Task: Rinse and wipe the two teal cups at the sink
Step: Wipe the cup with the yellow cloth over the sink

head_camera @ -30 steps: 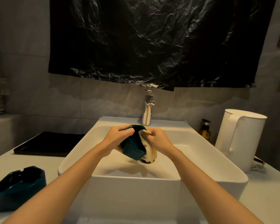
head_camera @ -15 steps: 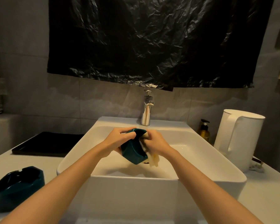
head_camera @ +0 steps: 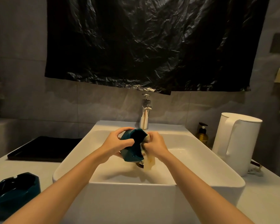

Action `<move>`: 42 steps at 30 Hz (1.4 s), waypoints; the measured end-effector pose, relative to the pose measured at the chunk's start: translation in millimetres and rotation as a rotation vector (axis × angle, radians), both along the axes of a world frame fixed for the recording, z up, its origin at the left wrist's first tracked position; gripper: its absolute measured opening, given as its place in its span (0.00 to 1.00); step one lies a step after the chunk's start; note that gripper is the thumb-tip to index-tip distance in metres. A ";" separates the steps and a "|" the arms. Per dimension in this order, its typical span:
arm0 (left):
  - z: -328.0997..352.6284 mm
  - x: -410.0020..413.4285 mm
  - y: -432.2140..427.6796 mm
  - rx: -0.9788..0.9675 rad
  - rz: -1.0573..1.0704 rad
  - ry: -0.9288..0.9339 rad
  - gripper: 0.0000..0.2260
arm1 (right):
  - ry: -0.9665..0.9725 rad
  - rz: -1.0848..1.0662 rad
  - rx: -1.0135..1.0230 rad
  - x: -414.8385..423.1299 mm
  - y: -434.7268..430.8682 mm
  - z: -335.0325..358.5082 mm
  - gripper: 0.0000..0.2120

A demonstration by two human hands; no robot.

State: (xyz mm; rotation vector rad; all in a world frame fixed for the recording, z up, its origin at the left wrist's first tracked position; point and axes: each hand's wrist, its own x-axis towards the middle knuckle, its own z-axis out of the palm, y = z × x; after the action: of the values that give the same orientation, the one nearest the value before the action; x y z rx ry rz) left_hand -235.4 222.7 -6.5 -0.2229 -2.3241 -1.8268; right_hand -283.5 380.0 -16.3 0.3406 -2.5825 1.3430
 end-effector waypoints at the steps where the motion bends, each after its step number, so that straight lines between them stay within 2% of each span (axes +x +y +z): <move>1: -0.4 0.6 0.9 -0.013 -0.019 0.003 0.16 | 0.088 -0.021 0.024 1.6 2.1 0.4 0.07; 4: 0.1 1.6 1.9 -0.034 -0.044 0.014 0.15 | 0.234 -0.027 0.144 8.7 7.6 2.9 0.06; 7: 0.4 1.1 -0.7 -0.042 -0.032 0.017 0.15 | 0.234 0.042 0.239 9.4 6.3 3.5 0.08; 11: 0.0 2.4 -2.9 -0.046 -0.028 0.025 0.14 | 0.130 0.204 0.089 11.2 2.4 5.3 0.17; 14: -1.3 2.4 -0.6 -0.074 -0.059 0.001 0.14 | 0.203 0.156 0.112 10.9 6.1 4.3 0.12; 17: -0.5 1.7 0.3 -0.096 -0.064 -0.019 0.14 | 0.251 0.099 0.272 9.6 8.6 2.7 0.09; 20: -0.5 1.3 -1.8 -0.099 -0.053 -0.021 0.13 | 0.192 0.099 0.383 6.7 6.0 -0.8 0.10; 22: -2.0 1.6 -3.4 -0.112 -0.050 -0.014 0.13 | 0.090 0.180 0.350 8.3 3.7 -2.4 0.12; 24: -3.3 1.8 -3.6 -0.118 -0.057 -0.009 0.13 | 0.083 0.205 0.296 9.7 3.9 -1.5 0.15; 29: 3.3 1.2 1.9 -0.021 -0.056 -0.011 0.15 | 0.280 0.005 0.320 13.4 4.7 1.5 0.10; 33: 3.7 1.4 5.7 0.052 -0.076 0.008 0.22 | 0.207 -0.126 0.252 9.1 2.4 2.7 0.10; 37: -0.5 1.1 1.2 -0.019 -0.038 0.085 0.20 | 0.030 0.093 0.149 5.8 1.3 -1.6 0.10; 40: -2.6 2.1 -2.1 -0.069 -0.076 0.054 0.18 | 0.160 0.130 0.184 7.5 3.7 -0.9 0.18; 42: -3.1 2.8 -0.7 -0.083 -0.108 0.034 0.18 | 0.314 0.109 0.232 10.2 6.9 0.7 0.14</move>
State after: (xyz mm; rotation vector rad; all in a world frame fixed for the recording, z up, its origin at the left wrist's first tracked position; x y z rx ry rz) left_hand -232.6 222.1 -9.6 -0.3952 -2.4098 -1.7606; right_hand -273.3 386.9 -15.6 0.6812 -2.4804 0.9306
